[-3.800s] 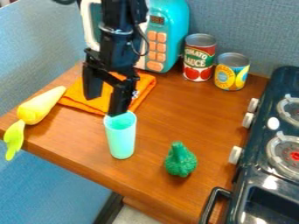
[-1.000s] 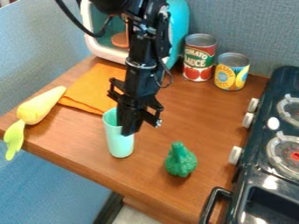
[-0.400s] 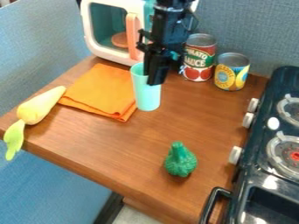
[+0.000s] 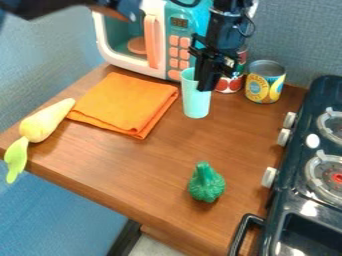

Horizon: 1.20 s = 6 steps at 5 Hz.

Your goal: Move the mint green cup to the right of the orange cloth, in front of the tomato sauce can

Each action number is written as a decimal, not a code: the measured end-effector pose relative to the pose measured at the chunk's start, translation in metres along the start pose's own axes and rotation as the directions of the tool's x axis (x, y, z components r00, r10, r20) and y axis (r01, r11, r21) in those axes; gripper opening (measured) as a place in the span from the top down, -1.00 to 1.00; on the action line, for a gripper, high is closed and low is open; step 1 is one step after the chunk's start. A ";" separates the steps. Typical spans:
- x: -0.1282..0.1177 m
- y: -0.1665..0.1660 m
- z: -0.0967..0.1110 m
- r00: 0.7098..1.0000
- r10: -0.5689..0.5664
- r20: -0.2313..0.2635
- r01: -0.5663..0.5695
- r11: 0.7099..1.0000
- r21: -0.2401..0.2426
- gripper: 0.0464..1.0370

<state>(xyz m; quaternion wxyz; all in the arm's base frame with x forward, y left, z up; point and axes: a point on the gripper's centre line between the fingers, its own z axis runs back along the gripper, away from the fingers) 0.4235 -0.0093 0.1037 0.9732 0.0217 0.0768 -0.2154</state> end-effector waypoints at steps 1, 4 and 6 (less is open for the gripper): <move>0.017 0.009 -0.007 1.000 -0.006 -0.007 0.006 1.000 0.024 0.92; 0.030 0.019 -0.015 1.000 0.015 0.007 -0.016 0.998 0.065 0.92; 0.027 0.007 -0.025 0.999 0.019 -0.027 -0.019 1.000 -0.005 0.48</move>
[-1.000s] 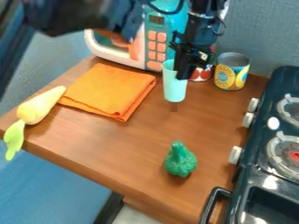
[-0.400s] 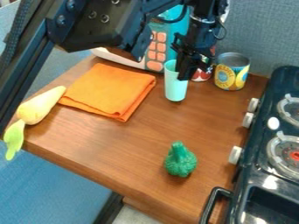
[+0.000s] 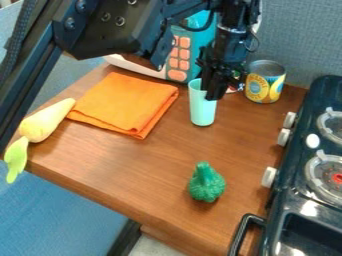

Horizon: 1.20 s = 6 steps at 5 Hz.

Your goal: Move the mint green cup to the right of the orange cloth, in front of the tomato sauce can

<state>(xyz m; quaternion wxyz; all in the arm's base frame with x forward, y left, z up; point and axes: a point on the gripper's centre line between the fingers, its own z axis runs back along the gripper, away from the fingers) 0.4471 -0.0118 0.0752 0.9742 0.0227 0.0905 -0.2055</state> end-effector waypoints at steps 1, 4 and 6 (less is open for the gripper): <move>-0.003 -0.003 -0.011 1.000 -0.002 -0.030 0.001 1.000 -0.020 -0.09; -0.031 -0.012 0.032 0.997 0.001 0.074 -0.001 1.000 -0.006 -0.95; -0.070 0.000 0.057 0.992 0.050 0.120 -0.052 0.999 0.009 -0.94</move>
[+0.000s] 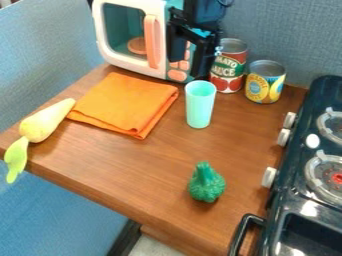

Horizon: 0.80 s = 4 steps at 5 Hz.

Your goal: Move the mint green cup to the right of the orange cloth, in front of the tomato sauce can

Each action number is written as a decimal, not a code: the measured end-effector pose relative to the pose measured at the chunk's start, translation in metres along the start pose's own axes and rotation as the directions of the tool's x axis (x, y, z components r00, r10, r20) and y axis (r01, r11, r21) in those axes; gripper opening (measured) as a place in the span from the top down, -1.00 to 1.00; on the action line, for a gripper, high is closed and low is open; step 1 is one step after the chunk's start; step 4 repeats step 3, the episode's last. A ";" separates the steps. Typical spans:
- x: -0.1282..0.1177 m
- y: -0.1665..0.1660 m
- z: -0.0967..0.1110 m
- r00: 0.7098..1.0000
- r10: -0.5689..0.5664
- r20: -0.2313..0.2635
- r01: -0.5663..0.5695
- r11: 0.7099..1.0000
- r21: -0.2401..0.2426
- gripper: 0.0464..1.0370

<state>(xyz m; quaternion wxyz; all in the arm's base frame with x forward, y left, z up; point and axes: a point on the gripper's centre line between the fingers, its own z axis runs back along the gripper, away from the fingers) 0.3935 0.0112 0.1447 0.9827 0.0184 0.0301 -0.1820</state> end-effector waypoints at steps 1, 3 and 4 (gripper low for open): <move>-0.040 -0.011 -0.012 0.996 0.014 -0.090 -0.014 1.000 -0.003 -0.94; -0.082 -0.051 -0.010 0.998 0.009 -0.067 -0.014 0.998 -0.068 -0.94; -0.082 -0.051 -0.010 0.998 0.009 -0.067 -0.014 0.998 -0.068 -0.94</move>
